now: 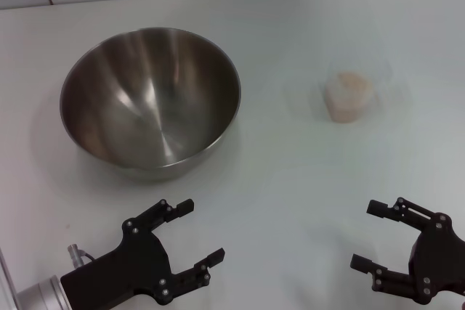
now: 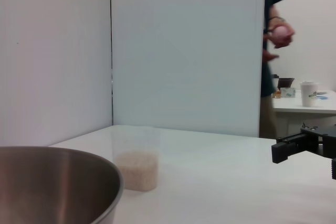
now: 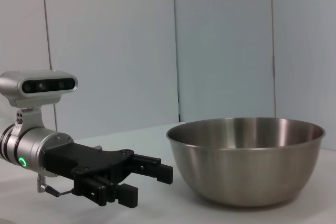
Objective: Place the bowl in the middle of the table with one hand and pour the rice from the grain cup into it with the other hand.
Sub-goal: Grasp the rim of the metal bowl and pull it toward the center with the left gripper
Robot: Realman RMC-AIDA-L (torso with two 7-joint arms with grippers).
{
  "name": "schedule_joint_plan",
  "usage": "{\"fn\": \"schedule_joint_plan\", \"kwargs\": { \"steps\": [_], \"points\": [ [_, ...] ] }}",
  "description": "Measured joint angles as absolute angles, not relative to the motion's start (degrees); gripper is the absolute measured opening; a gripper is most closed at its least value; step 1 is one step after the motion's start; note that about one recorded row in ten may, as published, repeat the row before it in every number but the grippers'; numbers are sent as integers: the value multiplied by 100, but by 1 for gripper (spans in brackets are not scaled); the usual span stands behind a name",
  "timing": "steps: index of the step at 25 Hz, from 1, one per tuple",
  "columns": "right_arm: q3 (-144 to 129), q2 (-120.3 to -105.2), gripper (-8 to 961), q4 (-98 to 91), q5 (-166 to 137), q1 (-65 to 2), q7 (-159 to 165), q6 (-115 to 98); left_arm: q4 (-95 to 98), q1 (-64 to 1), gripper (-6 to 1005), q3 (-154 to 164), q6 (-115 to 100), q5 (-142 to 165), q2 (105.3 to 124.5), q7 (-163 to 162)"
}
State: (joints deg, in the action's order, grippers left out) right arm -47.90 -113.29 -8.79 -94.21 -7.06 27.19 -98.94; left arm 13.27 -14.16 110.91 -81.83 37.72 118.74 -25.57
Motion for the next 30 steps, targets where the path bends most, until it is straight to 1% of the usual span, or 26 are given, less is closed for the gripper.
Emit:
{"fn": "schedule_joint_plan", "kwargs": {
  "steps": [13,19,22,25,27,28,30],
  "points": [
    [-4790,-11339,801,-879,-9410,-745,2724,-9894,1369,-1383,810,11077,-8193,3764,11874,-2564],
    [-4782,-11369,801,-885,-9375,-741,2725,-9895,1914,-1059,809,10803,-8590,3654,11872,-2675],
    [-4781,-11379,801,-888,-9370,-748,2725,-9895,2457,-832,809,10533,-8954,3552,11838,-3250],
    [-4781,-11380,800,-888,-9368,-750,2725,-9905,2649,-768,809,10432,-8993,3540,11826,-3447],
    [-4777,-11374,800,-888,-9368,-756,2725,-9935,4505,-180,808,9904,-8146,3856,11666,-4732],
    [-4777,-11374,800,-888,-9368,-756,2725,-9935,5056,-37,808,9798,-7659,4076,11630,-5146],
    [-4770,-11370,800,-888,-9367,-758,2727,-9940,5374,34,808,9733,-7353,4214,11612,-5397]
  ]
}}
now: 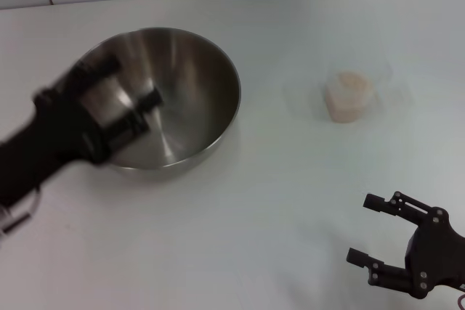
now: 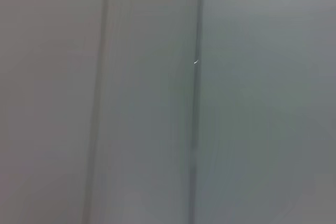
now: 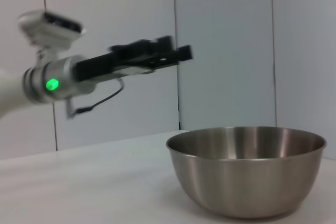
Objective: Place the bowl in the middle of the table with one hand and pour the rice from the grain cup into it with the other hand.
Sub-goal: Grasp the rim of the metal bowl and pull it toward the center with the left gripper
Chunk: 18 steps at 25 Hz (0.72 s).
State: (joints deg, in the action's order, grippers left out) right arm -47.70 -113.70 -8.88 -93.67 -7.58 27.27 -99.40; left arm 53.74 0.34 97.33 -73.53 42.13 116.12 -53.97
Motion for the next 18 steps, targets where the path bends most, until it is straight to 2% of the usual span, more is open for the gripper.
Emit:
{"fn": "schedule_joint_plan", "kwargs": {
  "steps": [1,5,6,7,9,12,13,18],
  "points": [
    [-4768,-11370,800,-888,-9367,-758,2733,-9941,6418,245,808,9481,-6468,4856,11553,-6391],
    [-4763,-11370,800,-926,-9368,-755,2811,-9943,7923,301,795,8717,-5402,6756,11505,-9150],
    [-4763,-11373,800,-945,-9367,-753,2831,-9943,7923,301,791,8717,-5402,6756,11505,-9150],
    [-4763,-11379,800,-968,-9367,-749,2851,-9943,8472,43,788,8130,-5382,8362,11592,-10781],
    [-4763,-11382,800,-972,-9367,-750,2854,-9942,8472,43,780,8130,-5382,8362,11592,-10781],
    [-4763,-11384,800,-974,-9367,-752,2856,-9941,8555,-1075,769,7387,-5915,11688,11801,-13527],
    [-4763,-11384,800,-975,-9368,-751,2856,-9942,8555,-1075,766,7387,-5915,11688,11801,-13527],
    [-4764,-11383,801,-976,-9368,-743,2856,-9944,7556,-2083,747,7009,-6169,13060,11809,-14314]
  ]
}}
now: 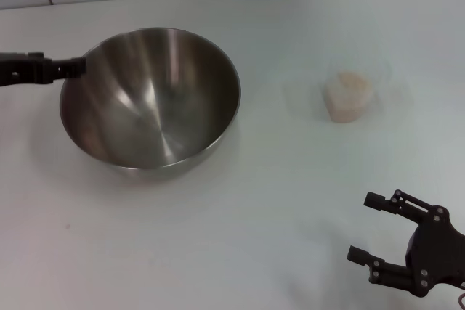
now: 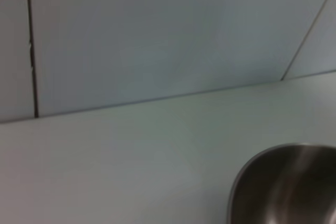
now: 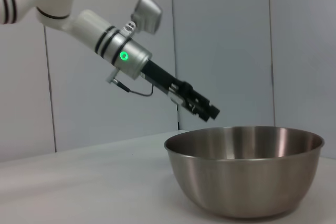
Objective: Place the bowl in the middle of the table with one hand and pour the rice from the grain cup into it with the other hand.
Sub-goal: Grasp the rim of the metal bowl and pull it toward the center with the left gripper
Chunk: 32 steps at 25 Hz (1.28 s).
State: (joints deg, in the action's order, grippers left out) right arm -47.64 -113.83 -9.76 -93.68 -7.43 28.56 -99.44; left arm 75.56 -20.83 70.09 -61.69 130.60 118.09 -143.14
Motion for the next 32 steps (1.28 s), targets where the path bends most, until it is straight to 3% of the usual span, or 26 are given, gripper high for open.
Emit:
{"fn": "schedule_joint_plan", "kwargs": {
  "steps": [7,21,32],
  "points": [
    [-4764,-11381,801,-985,-9368,-747,2857,-9945,6454,-2672,721,6696,-6202,13247,11773,-14038],
    [-4764,-11381,801,-1011,-9368,-754,2875,-9920,5974,-2866,670,6616,-6286,13206,11789,-13824],
    [-4764,-11381,800,-1023,-9369,-761,2951,-9903,5734,-3170,401,6129,-6605,13044,11806,-13577]
  ]
}}
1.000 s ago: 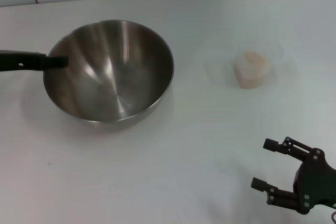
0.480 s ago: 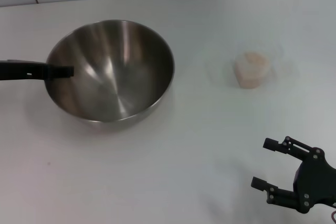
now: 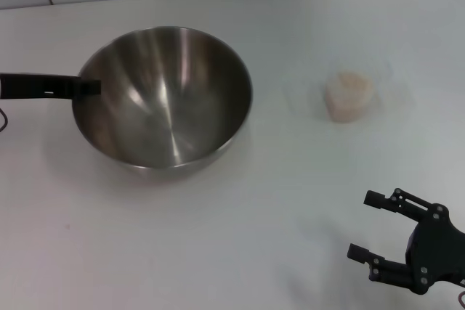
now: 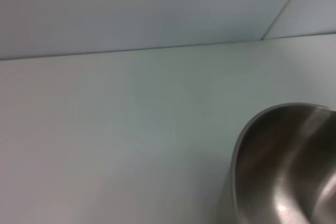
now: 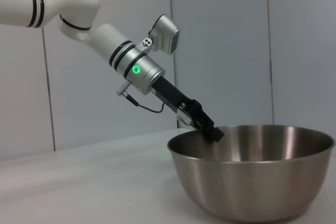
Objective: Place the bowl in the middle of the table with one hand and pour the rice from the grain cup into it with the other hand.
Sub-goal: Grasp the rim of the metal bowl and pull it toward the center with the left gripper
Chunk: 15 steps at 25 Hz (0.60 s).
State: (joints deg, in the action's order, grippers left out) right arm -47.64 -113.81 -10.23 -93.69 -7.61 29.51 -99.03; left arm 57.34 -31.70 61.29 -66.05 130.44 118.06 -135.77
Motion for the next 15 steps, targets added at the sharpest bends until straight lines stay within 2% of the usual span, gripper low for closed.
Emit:
{"fn": "schedule_joint_plan", "kwargs": {
  "steps": [6,11,15],
  "points": [
    [-4763,-11370,800,-1036,-9376,-773,3004,-9897,5587,-3296,173,6109,-6664,13039,11802,-13527],
    [-4764,-11366,800,-1050,-9388,-774,3020,-9893,5547,-3439,59,5890,-6893,12943,11788,-13409],
    [-4764,-11366,800,-1058,-9394,-774,3022,-9893,5414,-3658,47,5377,-7278,12759,11779,-13112]
  ]
}}
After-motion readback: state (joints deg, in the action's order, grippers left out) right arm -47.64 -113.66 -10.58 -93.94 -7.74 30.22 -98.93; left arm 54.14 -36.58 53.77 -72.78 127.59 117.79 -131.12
